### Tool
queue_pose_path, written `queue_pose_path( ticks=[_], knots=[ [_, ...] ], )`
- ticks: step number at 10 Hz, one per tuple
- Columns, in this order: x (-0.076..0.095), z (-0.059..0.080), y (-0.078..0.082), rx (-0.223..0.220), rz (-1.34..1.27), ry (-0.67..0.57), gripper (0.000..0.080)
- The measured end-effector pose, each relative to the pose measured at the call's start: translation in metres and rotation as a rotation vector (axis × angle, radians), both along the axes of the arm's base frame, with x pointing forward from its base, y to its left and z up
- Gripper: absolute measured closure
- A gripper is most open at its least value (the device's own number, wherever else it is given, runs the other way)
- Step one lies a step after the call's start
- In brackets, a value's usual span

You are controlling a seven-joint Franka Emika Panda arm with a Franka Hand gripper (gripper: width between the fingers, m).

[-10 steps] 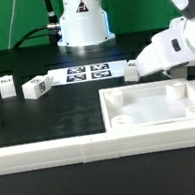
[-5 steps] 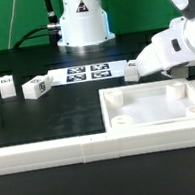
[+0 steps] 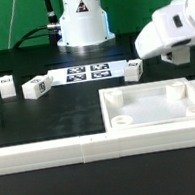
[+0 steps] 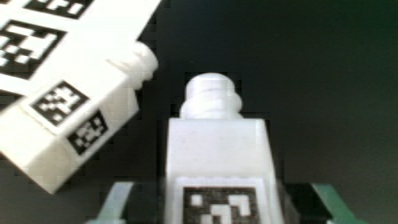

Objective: Assemble one leg

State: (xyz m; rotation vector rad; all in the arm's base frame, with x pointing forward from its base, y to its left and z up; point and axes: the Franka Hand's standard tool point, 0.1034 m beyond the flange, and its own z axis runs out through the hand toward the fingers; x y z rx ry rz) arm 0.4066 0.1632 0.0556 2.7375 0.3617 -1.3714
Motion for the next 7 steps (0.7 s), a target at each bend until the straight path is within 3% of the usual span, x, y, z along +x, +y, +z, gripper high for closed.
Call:
queue_pose_path(
  ticks=[1, 4, 7],
  knots=[
    [0.004, 0.005, 0.001, 0.003, 0.001, -0.018, 0.0512],
    [0.008, -0.003, 0.003, 0.019, -0.007, -0.075, 0.0512],
    [0.022, -0.001, 0.006, 0.082, -0.025, -0.351, 0.0512]
  ],
)
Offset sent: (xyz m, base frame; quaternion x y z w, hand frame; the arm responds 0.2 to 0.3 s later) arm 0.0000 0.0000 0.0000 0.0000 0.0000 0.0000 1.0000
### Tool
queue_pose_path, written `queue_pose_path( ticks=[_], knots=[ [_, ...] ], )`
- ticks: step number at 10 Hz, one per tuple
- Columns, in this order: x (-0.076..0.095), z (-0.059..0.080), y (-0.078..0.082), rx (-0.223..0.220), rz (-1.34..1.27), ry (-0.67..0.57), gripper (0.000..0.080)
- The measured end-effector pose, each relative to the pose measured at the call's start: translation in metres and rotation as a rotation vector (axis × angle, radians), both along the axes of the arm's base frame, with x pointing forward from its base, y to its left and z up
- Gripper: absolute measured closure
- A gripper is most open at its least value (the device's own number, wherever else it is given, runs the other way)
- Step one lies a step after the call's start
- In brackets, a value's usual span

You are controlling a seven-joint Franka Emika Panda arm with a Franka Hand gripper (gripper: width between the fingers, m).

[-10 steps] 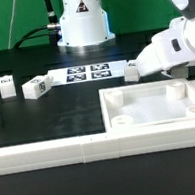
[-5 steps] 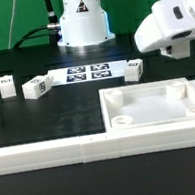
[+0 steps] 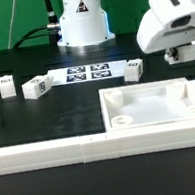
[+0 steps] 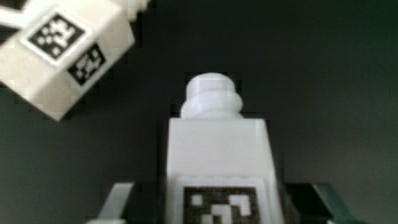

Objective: Assemble one leg

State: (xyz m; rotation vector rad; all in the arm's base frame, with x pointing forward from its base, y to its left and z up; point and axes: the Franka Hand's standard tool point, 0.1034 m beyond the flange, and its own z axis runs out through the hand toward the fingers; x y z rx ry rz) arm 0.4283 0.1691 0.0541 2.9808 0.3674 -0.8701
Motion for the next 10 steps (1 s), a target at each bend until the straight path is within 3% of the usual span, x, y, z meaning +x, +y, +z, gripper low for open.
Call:
queue_pose_path(
  ticks=[3, 7, 9, 10],
  knots=[
    [0.019, 0.021, -0.002, 0.061, -0.007, -0.252, 0.0512],
    [0.022, 0.019, 0.002, 0.147, -0.017, -0.542, 0.0512],
    [0.032, 0.025, 0.001, 0.213, -0.011, -0.733, 0.0512],
    [0.031, 0.029, -0.005, 0.214, 0.003, -0.744, 0.0512]
  ],
)
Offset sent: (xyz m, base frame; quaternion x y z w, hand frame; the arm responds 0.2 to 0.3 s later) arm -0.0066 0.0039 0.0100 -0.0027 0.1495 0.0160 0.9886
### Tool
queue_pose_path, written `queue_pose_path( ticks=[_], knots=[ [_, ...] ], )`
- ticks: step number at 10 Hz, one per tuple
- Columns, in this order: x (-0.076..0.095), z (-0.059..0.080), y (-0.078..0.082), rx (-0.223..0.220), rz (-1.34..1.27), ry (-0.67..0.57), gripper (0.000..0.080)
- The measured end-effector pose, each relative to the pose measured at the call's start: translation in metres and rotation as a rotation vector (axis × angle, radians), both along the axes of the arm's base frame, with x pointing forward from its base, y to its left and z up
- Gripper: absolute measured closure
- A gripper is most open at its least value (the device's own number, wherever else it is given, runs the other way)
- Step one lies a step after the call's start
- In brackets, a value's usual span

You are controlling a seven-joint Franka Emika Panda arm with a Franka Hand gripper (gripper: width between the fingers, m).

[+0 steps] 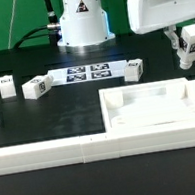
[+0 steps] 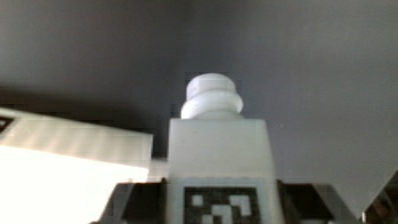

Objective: Assemble one leg

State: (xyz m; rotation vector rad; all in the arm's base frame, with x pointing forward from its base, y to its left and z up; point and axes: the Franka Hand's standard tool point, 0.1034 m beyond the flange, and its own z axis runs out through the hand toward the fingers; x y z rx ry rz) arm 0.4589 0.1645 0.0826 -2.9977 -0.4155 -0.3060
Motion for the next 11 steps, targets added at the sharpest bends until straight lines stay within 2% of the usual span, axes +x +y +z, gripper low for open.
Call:
queue_pose_path(
  ticks=[2, 6, 9, 11],
  knots=[
    [0.013, 0.016, -0.012, -0.017, 0.011, 0.009, 0.0512],
    [0.014, 0.014, -0.011, -0.019, 0.037, 0.003, 0.0512],
    [0.056, 0.031, -0.032, -0.040, 0.121, -0.021, 0.0512],
    [0.077, 0.038, -0.034, -0.037, 0.133, -0.041, 0.0512]
  ],
)
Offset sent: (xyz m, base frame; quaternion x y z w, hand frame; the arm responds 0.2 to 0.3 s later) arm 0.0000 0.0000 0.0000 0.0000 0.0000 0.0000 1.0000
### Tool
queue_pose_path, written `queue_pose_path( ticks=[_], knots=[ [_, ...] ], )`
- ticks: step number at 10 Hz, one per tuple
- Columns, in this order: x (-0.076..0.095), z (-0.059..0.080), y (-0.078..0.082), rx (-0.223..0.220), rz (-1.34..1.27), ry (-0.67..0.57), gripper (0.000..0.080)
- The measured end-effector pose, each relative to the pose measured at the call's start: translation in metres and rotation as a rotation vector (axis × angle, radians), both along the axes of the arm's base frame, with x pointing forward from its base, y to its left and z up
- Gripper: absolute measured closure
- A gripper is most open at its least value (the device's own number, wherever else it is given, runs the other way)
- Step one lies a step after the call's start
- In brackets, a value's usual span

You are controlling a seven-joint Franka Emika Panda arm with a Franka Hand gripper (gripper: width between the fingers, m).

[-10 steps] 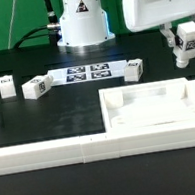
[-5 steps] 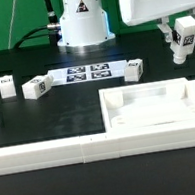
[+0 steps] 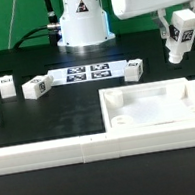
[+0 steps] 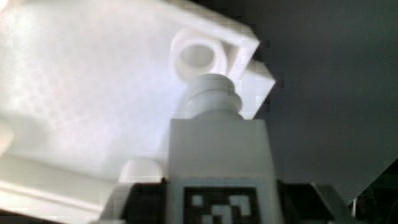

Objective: Assemble one leg

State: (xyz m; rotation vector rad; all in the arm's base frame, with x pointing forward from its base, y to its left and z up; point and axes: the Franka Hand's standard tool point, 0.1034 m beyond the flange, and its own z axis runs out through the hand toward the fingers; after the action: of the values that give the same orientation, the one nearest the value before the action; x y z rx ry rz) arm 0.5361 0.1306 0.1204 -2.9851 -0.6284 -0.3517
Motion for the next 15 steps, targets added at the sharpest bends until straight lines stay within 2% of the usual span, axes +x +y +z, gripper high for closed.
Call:
queue_pose_path(
  ticks=[1, 4, 5, 6, 7, 10, 12, 13, 15],
  knots=[
    [0.010, 0.001, 0.001, 0.004, 0.001, -0.007, 0.0512],
    [0.007, -0.002, -0.001, 0.012, -0.001, -0.046, 0.0512],
    [0.015, 0.002, -0.003, 0.030, 0.001, -0.153, 0.0512],
    [0.015, 0.000, -0.009, 0.042, -0.001, -0.253, 0.0512],
    [0.012, -0.006, -0.013, 0.046, -0.008, -0.271, 0.0512],
    [0.042, -0.009, -0.010, 0.057, -0.014, -0.271, 0.0512],
    [0.060, -0.017, -0.003, 0.071, -0.017, -0.283, 0.0512],
    [0.064, -0.025, 0.001, 0.078, -0.014, -0.292, 0.0512],
    [0.067, -0.039, -0.001, 0.070, 0.012, -0.300, 0.0512]
  ],
)
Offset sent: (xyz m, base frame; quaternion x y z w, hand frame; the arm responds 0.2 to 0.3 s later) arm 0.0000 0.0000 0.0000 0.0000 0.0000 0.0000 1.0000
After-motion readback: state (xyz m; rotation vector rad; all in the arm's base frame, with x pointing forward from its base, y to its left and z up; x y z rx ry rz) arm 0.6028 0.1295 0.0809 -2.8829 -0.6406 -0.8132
